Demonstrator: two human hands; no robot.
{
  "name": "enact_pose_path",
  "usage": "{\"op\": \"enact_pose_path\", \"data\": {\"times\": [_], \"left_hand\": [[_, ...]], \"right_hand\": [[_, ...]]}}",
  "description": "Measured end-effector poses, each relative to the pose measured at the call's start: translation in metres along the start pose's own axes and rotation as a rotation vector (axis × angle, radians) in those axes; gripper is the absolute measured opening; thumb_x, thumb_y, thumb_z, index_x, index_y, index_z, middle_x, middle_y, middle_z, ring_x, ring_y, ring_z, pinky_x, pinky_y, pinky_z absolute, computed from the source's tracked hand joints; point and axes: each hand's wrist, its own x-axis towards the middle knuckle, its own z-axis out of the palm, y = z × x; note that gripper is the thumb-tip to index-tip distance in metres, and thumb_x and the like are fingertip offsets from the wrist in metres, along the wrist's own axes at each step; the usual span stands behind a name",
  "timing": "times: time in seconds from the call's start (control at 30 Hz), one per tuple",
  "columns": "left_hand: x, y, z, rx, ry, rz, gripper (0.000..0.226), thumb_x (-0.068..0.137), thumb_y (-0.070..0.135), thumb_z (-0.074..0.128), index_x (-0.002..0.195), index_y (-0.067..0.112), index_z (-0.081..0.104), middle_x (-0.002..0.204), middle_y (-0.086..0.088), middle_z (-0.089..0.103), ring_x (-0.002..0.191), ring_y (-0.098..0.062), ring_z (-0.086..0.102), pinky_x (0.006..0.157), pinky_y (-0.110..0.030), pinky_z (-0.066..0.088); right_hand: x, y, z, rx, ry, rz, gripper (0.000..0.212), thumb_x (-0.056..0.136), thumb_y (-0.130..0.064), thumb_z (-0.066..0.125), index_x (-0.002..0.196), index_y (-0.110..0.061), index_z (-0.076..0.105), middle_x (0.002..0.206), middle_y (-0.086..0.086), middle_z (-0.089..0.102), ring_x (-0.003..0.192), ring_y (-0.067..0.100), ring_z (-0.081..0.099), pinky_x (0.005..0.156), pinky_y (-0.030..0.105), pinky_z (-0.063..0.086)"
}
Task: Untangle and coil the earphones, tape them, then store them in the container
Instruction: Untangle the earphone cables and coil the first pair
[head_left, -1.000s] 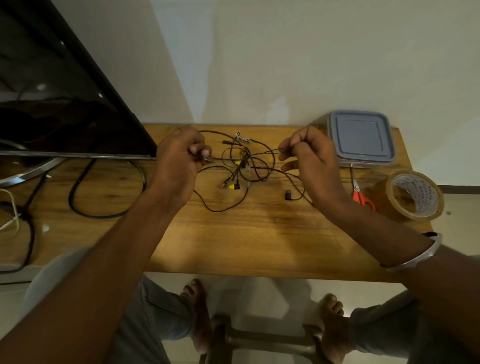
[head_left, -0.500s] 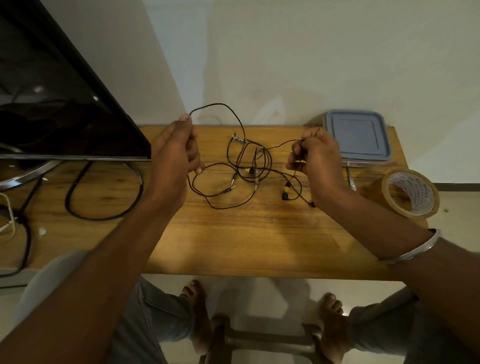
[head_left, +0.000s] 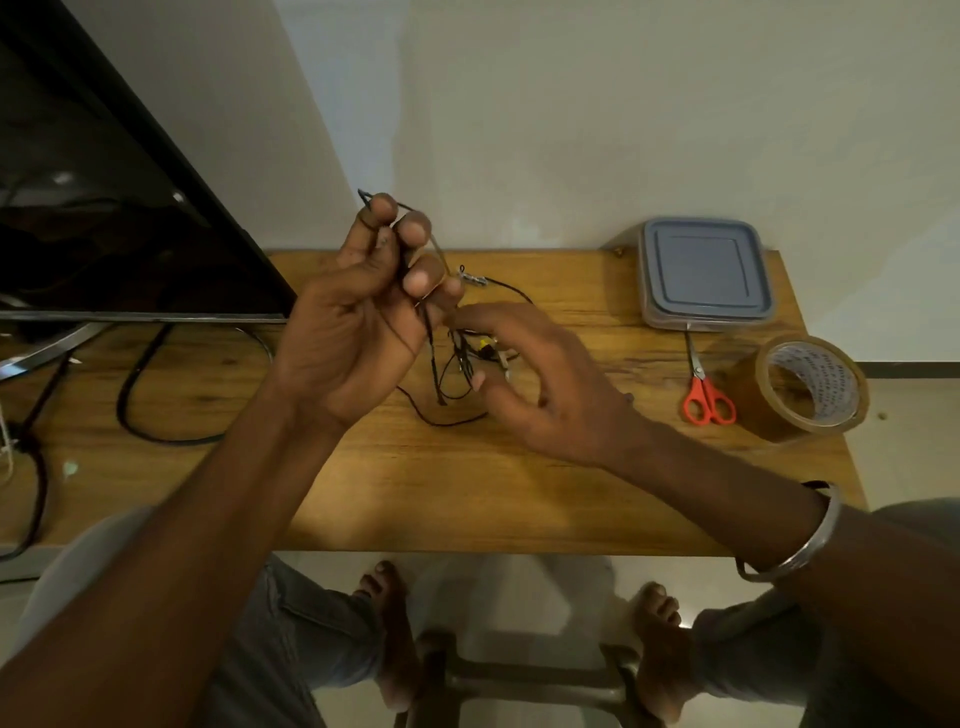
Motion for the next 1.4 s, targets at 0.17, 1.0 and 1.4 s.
{"op": "enact_pose_path", "data": {"times": [0.17, 1.0, 1.4], "left_hand": [[-0.002, 0.009, 0.003, 0.001, 0.061, 0.038, 0.025, 0.106, 0.009, 0.028, 0.101, 0.021, 0.049, 0.101, 0.006, 0.071, 0.081, -0.009, 0.069, 0.094, -0.036, 0.054], [0.004, 0.014, -0.031, 0.057, 0.812, 0.006, 0.023, 0.107, 0.004, 0.03, 0.104, 0.008, 0.053, 0.091, -0.007, 0.078, 0.088, -0.018, 0.076, 0.084, -0.036, 0.059], [-0.006, -0.022, 0.0, 1.368, 0.42, 0.145, 0.02, 0.089, 0.032, 0.074, 0.087, 0.014, 0.065, 0.062, -0.01, 0.063, 0.05, -0.024, 0.058, 0.048, -0.037, 0.05]], "right_hand": [[-0.003, 0.0, 0.004, 0.137, -0.171, 0.104, 0.012, 0.099, -0.017, 0.062, 0.099, -0.01, 0.073, 0.092, -0.01, 0.071, 0.092, 0.005, 0.067, 0.084, 0.03, 0.053], [0.022, 0.028, -0.051, 0.168, 0.413, 0.464, 0.025, 0.097, -0.035, 0.065, 0.083, -0.016, 0.071, 0.052, -0.018, 0.054, 0.048, 0.0, 0.049, 0.051, 0.015, 0.039], [0.015, 0.016, -0.027, -0.057, 0.189, 0.131, 0.008, 0.092, -0.018, 0.071, 0.095, -0.011, 0.072, 0.09, -0.009, 0.066, 0.076, 0.0, 0.059, 0.063, 0.011, 0.045]]}}
